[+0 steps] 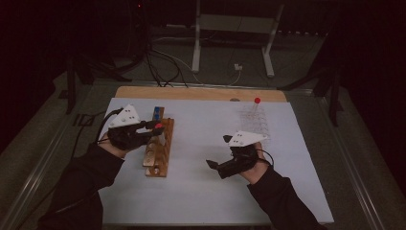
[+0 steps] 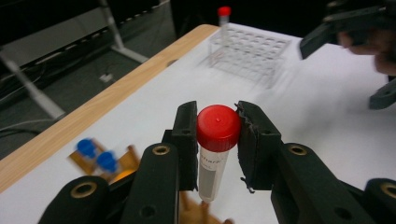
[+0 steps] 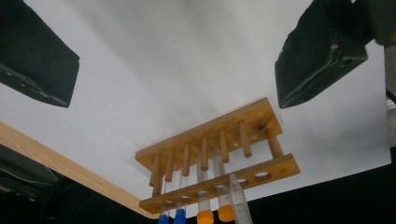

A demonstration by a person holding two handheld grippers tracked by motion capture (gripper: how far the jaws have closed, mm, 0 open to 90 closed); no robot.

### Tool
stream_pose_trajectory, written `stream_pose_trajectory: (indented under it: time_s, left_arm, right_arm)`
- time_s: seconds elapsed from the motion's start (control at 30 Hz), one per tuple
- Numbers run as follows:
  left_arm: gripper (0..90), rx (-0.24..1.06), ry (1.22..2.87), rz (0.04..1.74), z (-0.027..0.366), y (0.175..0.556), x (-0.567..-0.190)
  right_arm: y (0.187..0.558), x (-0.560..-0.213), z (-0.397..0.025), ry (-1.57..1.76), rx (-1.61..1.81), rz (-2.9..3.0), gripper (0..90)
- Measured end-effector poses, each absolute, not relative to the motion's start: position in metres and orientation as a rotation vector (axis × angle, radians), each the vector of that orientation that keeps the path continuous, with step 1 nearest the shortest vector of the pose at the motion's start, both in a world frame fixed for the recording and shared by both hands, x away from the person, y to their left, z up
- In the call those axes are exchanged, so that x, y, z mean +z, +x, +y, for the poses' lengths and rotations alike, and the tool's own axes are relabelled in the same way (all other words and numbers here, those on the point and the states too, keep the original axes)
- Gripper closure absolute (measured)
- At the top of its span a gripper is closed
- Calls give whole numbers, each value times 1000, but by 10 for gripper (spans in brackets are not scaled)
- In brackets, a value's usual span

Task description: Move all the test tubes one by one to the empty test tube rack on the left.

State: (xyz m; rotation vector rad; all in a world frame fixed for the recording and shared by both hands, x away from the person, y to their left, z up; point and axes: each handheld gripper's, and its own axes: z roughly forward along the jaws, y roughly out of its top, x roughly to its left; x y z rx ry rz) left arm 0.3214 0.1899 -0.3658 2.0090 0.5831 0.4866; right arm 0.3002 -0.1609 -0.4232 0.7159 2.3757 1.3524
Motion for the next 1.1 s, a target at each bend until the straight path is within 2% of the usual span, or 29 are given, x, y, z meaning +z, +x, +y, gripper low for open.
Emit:
stream_pose_trajectory:
  time_s: [0.2, 0.4, 0.8, 1.1]
  left_arm:
    - [716, 520, 1992, 637, 207, 323, -369]
    - [716, 500, 1986, 692, 218, 324, -384]
    - [716, 444, 2005, 752, 217, 329, -424]
    - [715, 440, 2053, 762, 212, 332, -435]
  right_arm:
    - [301, -424, -162, 716, 1352, 2380, 0]
    - [302, -424, -164, 718, 1351, 2383, 0]
    - [302, -425, -165, 719, 1360, 2386, 0]
    - [302, -426, -166, 714, 1357, 2391, 0]
